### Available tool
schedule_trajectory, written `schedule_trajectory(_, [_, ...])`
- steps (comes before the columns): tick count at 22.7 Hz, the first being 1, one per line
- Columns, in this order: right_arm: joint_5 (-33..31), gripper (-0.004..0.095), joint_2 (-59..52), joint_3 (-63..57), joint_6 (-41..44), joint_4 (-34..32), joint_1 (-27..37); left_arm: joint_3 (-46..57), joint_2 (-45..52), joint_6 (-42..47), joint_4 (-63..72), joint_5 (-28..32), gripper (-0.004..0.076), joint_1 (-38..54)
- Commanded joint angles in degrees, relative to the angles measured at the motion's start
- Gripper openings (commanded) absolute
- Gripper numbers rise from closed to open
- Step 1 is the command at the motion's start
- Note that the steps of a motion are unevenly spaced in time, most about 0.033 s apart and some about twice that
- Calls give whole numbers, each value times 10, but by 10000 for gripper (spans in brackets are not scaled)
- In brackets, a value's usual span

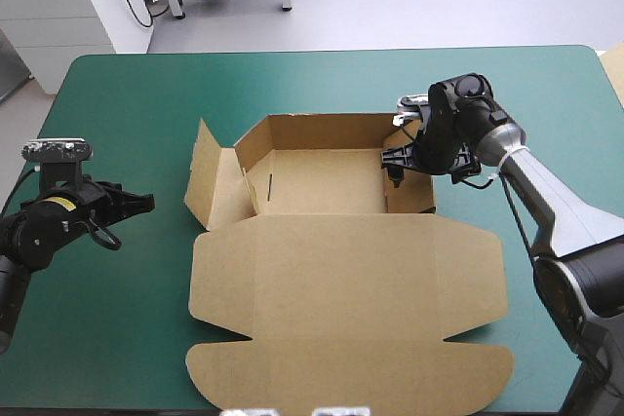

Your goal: Fold the box

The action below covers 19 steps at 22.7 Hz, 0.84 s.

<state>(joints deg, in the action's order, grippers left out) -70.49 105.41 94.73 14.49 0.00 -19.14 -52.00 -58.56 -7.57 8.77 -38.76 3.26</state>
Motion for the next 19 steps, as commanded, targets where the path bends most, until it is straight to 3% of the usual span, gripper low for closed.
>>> schedule_trajectory(1, [14,891,-31,14,6,-6,-1,-15,6,0,17,30,-8,1])
schedule_trajectory(5, [12,791,-31,14,15,-8,-1,-15,5,0,30,24,-8,1])
schedule_trajectory(6, [3,712,-31,14,16,-10,-1,-15,5,0,28,19,-8,1])
schedule_trajectory(11, [2,496,-22,14,11,-13,-1,-15,-1,3,31,20,-8,1])
schedule_trajectory(14, [-9,439,10,12,3,8,-1,-15,-6,3,30,20,-8,1])
schedule_trajectory(15, [-9,345,26,12,-8,23,-1,-15,-6,3,26,20,-8,1])
schedule_trajectory(17, [-5,30,27,14,-16,32,-1,-15,-6,3,26,21,-8,1])
schedule_trajectory(19, [-8,-1,19,35,-27,29,-1,-15,-10,3,29,22,-8,1])
